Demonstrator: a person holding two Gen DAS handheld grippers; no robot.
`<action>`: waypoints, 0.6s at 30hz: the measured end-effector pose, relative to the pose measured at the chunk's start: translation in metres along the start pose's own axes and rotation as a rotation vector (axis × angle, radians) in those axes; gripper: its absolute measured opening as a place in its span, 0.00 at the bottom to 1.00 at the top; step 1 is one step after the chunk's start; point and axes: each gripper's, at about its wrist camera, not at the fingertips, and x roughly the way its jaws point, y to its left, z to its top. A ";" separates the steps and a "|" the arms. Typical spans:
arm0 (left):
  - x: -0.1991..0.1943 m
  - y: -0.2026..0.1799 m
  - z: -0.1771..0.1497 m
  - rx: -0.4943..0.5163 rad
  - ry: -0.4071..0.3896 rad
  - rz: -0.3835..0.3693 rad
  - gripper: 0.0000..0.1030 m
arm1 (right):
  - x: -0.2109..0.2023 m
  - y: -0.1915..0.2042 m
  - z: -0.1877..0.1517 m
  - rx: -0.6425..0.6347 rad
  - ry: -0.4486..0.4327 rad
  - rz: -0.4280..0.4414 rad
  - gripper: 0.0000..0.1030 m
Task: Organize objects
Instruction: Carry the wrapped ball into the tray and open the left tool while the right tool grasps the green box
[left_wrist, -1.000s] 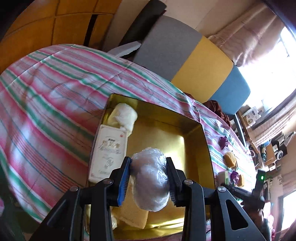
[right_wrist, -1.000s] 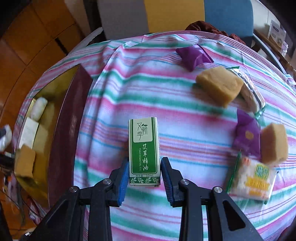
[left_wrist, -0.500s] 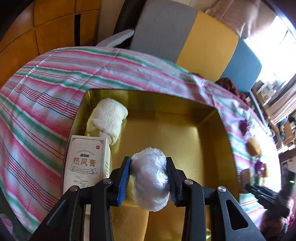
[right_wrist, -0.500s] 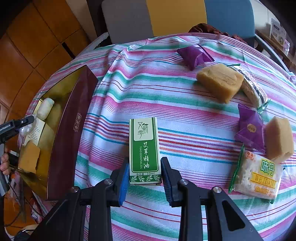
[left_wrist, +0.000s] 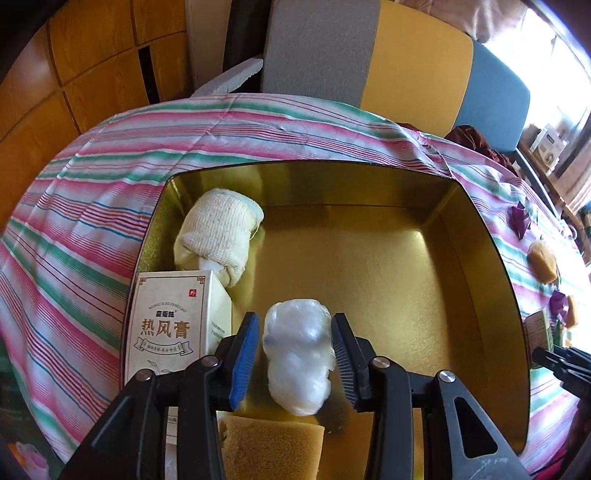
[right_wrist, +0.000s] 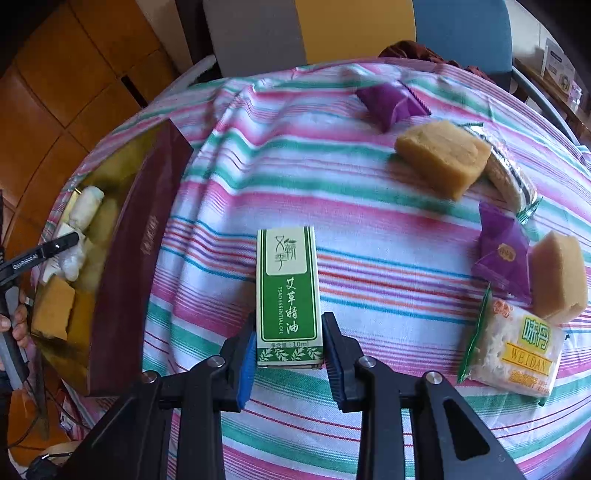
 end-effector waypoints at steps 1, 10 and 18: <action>-0.001 0.000 -0.001 0.007 -0.005 0.002 0.43 | 0.000 0.001 -0.001 -0.008 -0.003 -0.007 0.31; -0.044 0.010 -0.011 0.000 -0.128 0.015 0.43 | -0.005 0.002 -0.003 -0.017 -0.021 -0.023 0.30; -0.091 0.039 -0.040 -0.087 -0.220 -0.004 0.52 | -0.047 0.023 0.017 0.021 -0.112 0.047 0.30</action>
